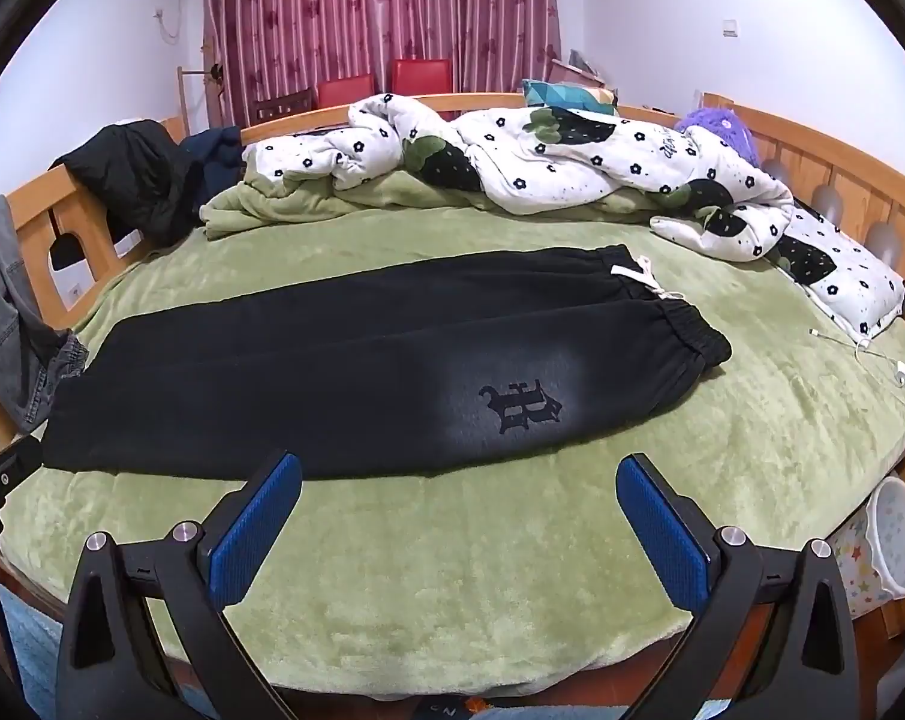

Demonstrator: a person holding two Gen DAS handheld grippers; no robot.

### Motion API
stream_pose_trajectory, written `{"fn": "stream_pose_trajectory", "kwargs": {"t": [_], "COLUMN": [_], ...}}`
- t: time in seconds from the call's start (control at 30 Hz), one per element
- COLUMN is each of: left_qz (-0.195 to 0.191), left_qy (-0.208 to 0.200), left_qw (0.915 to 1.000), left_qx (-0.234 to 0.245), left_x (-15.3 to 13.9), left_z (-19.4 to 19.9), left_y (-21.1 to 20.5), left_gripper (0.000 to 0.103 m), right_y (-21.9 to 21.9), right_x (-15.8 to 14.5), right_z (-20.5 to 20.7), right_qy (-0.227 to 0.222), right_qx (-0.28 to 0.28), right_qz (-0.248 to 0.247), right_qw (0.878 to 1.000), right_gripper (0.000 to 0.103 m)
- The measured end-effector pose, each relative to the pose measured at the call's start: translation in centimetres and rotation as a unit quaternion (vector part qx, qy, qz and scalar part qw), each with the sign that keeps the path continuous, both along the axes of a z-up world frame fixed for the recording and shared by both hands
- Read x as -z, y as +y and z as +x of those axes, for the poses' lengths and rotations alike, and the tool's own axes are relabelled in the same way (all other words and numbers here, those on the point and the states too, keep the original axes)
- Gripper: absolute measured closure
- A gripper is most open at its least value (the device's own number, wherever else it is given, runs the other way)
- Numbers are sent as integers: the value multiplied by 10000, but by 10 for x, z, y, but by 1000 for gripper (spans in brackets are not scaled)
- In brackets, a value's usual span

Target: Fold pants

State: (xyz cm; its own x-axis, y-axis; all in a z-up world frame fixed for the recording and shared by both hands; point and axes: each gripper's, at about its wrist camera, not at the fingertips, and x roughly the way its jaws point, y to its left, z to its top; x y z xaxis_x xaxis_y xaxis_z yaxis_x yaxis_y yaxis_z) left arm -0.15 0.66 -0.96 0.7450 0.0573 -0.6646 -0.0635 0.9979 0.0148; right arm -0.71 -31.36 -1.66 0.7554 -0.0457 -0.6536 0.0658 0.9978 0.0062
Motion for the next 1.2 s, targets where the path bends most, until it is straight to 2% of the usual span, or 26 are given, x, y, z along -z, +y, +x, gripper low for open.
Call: {"fn": "stream_pose_trajectory", "kwargs": {"t": [1.2], "left_qz": [-141], "left_qy": [180], "left_qw": [9997], "left_qx": [29], "left_x": [5], "left_z": [1], "left_y": [-2], "left_gripper": [1], "right_y": [3], "right_x": [-1], "right_z": [-2], "right_qy": [-7], "right_qx": [-50], "right_qz": [-89], "right_qw": [9999], "right_gripper": [0]}}
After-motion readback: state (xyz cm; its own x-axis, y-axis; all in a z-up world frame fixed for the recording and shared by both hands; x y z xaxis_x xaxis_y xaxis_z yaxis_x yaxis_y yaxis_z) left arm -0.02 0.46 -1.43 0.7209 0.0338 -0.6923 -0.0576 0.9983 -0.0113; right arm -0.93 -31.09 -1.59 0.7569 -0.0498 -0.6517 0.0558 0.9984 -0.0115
